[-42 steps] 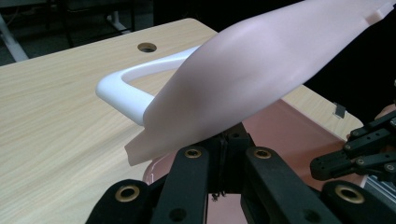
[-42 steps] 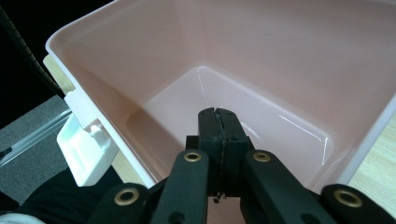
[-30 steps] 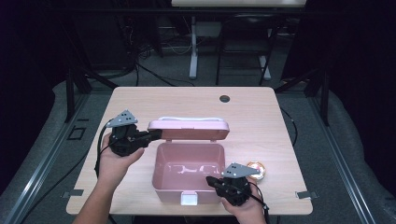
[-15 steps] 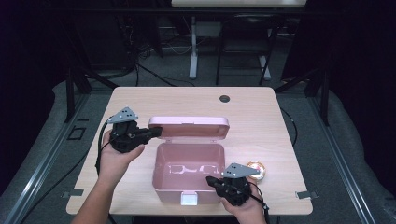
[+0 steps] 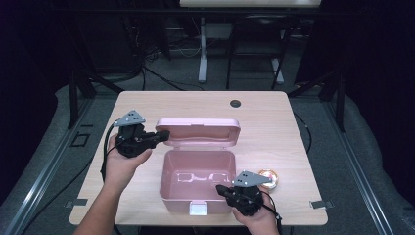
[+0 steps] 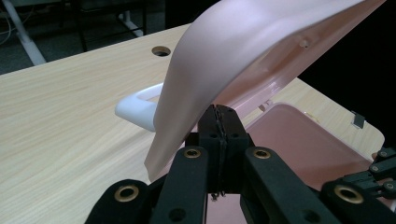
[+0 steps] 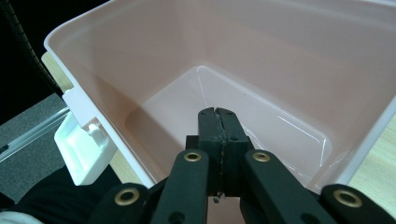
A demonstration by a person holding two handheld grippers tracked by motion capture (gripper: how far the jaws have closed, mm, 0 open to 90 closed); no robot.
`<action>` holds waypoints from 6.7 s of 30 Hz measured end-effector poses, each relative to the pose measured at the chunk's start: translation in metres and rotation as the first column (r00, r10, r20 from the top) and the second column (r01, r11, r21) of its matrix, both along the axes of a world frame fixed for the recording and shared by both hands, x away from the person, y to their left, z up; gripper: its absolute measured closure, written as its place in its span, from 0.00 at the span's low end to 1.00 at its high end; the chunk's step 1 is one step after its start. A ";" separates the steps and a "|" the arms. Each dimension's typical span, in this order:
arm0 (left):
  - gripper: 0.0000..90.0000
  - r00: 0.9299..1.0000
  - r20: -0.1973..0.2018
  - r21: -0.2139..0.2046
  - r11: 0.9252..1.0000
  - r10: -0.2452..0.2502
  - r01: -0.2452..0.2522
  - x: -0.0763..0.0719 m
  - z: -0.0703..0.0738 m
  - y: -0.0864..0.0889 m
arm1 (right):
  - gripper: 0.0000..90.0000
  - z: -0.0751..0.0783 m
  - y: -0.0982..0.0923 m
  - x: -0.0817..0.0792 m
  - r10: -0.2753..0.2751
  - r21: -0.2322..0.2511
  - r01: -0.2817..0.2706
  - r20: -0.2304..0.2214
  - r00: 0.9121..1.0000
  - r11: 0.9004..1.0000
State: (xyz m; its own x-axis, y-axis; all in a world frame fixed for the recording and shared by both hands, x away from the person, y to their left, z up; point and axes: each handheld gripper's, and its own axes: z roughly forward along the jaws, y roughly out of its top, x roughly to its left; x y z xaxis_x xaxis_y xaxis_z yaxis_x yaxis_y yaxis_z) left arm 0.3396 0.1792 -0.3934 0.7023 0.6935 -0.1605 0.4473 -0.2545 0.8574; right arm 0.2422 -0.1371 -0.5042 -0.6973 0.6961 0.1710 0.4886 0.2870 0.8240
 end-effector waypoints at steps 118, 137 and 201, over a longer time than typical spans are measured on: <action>0.53 0.999 -0.032 -0.005 1.000 -0.025 0.025 -0.041 -0.046 0.031 | 0.59 0.047 -0.056 0.013 -0.111 0.128 0.098 0.096 0.989 0.987; 0.49 0.999 -0.047 0.011 1.000 -0.001 0.002 -0.043 -0.046 0.029 | 0.45 0.043 -0.066 0.022 -0.118 0.055 0.113 0.088 0.989 0.992; 0.51 0.999 -0.034 0.041 0.999 0.032 -0.030 -0.043 -0.036 0.042 | 0.25 0.050 -0.106 0.100 -0.188 -0.412 0.112 -0.150 0.971 0.904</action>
